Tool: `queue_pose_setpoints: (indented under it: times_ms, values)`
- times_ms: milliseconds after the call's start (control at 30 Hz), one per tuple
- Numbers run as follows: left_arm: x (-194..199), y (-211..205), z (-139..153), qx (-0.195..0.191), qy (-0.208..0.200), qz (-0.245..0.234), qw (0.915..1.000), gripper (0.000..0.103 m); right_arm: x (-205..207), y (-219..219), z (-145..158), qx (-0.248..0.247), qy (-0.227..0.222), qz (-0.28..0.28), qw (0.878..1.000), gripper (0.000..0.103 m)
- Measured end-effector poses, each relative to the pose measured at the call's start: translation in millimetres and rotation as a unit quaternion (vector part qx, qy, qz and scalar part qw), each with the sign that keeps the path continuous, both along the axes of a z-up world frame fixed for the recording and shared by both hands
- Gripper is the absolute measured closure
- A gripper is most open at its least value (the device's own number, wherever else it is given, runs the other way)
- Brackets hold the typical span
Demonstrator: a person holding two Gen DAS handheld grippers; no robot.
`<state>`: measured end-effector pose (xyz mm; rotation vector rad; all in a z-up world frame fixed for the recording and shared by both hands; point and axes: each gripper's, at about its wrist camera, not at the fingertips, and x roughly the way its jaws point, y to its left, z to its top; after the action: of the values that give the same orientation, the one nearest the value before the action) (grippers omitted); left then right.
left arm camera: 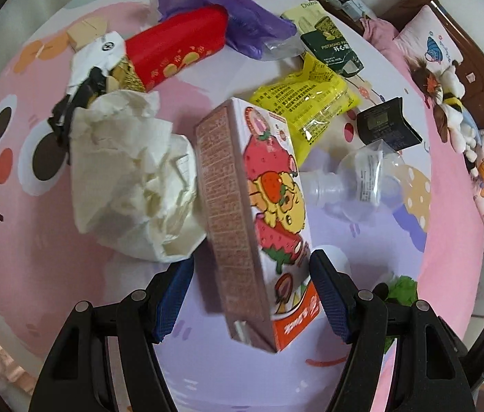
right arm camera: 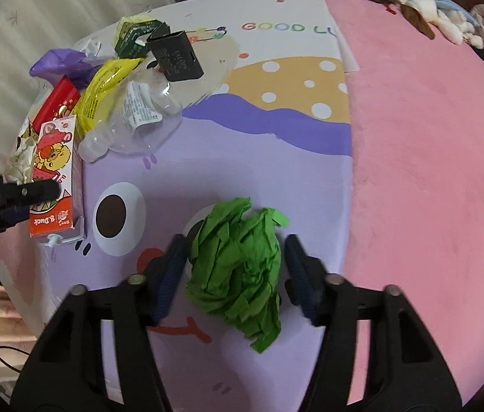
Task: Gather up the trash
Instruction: 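Grasp the pink juice carton with left tool while right tool grasps the green crumpled paper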
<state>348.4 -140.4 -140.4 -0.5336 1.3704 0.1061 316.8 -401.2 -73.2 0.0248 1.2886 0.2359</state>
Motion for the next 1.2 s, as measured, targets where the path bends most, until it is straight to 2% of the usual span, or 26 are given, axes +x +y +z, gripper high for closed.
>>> queue_pose_setpoints:
  times_ms: [133,167,300,400,633,667,700,867,967,1000,1200]
  values:
    - [9.6,-12.4,-9.4,0.0,0.009,-0.005,0.9999,0.033,1.8,5.6,-3.4,0.0,-0.008,0.021,1.0,0.065]
    - [9.2,-14.5,-9.9,0.0,0.01,-0.006,0.9999,0.037,1.6,6.6,-3.4,0.0,-0.009,0.024,1.0,0.066]
    - [12.5,-27.9,-9.4,0.01,0.003,-0.011,0.9999,0.038,1.2,7.3,-4.0,0.003,-0.014,0.029,0.999,0.068]
    - [10.4,-37.9,-0.5,0.032,-0.014,-0.032,0.9989,0.039,-0.2,5.7,-3.2,0.006,-0.016,0.029,0.999,0.07]
    - [-8.0,-52.7,32.0,0.043,-0.057,-0.083,0.994,0.042,-9.3,7.2,11.4,0.006,-0.023,0.022,0.999,0.072]
    - [-12.6,-54.9,37.7,0.044,-0.062,-0.095,0.9925,0.056,-11.5,7.5,15.5,0.008,-0.026,0.019,0.999,0.072]
    - [-18.0,-54.0,43.4,0.047,-0.066,-0.108,0.9908,0.06,-13.7,7.9,19.5,0.011,-0.029,0.016,0.999,0.072]
    - [-48.3,-53.7,59.3,0.064,-0.085,-0.171,0.9795,0.061,-32.1,14.4,38.3,0.015,-0.045,0.002,0.999,0.072]
    - [-69.4,-52.2,70.0,0.062,-0.101,-0.199,0.9727,0.061,-45.9,21.7,46.9,0.015,-0.051,-0.012,0.999,0.073]
    - [-85.4,-35.0,75.6,0.062,-0.111,-0.208,0.9698,0.061,-52.5,25.6,50.5,0.017,-0.053,-0.018,0.998,0.073]
    - [-136.2,-6.6,104.2,0.06,-0.16,-0.246,0.9541,0.061,-98.7,57.2,74.9,0.02,-0.075,-0.037,0.996,0.073]
